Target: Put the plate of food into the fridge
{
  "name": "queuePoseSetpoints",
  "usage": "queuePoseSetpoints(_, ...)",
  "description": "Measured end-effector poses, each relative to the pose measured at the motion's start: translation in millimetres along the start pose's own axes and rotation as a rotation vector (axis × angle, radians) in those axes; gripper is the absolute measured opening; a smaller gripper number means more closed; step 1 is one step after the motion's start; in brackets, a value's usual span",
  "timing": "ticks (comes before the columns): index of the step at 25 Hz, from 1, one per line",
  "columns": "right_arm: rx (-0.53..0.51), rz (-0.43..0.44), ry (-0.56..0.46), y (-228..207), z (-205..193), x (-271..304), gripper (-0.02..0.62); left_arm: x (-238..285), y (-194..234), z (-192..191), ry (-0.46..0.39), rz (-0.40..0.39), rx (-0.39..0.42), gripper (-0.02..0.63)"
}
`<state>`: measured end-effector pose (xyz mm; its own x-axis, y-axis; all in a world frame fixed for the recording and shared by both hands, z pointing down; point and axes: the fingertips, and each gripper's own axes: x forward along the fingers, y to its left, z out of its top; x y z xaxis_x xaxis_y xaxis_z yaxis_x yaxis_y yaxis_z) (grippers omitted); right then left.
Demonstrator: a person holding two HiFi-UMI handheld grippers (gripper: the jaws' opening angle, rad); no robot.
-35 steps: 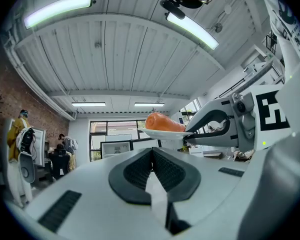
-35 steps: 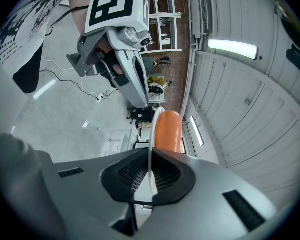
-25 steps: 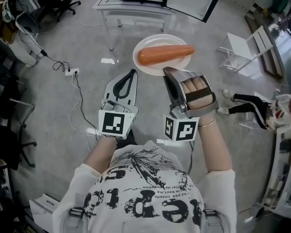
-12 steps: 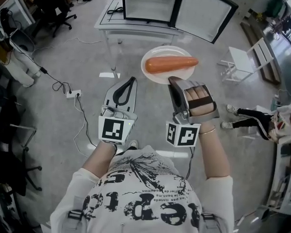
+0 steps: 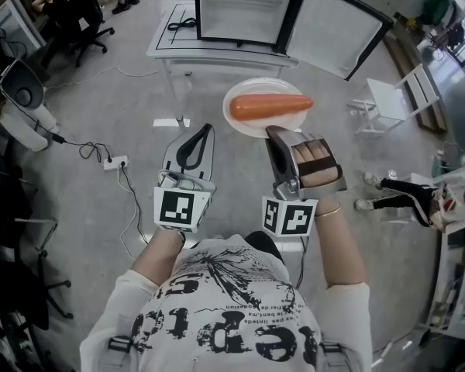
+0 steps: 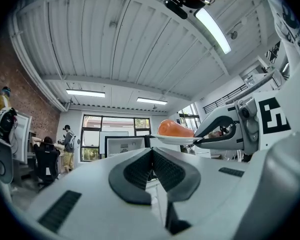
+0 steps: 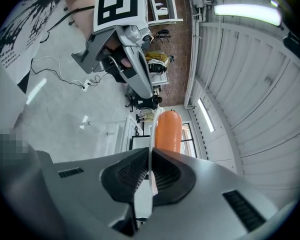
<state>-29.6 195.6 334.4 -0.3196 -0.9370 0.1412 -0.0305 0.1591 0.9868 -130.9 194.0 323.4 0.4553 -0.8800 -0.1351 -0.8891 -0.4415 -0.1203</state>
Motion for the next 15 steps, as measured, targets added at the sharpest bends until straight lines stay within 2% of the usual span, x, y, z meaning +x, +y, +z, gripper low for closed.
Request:
queuePoseSetpoints(8,0.001,0.004,-0.056,-6,-42,53,0.017,65,3,-12,0.015,0.037,0.019,0.008)
queuePoseSetpoints(15,-0.04,-0.016,-0.152,-34,-109,107,0.017,151,-5,-10,-0.005,0.14,0.033,0.008)
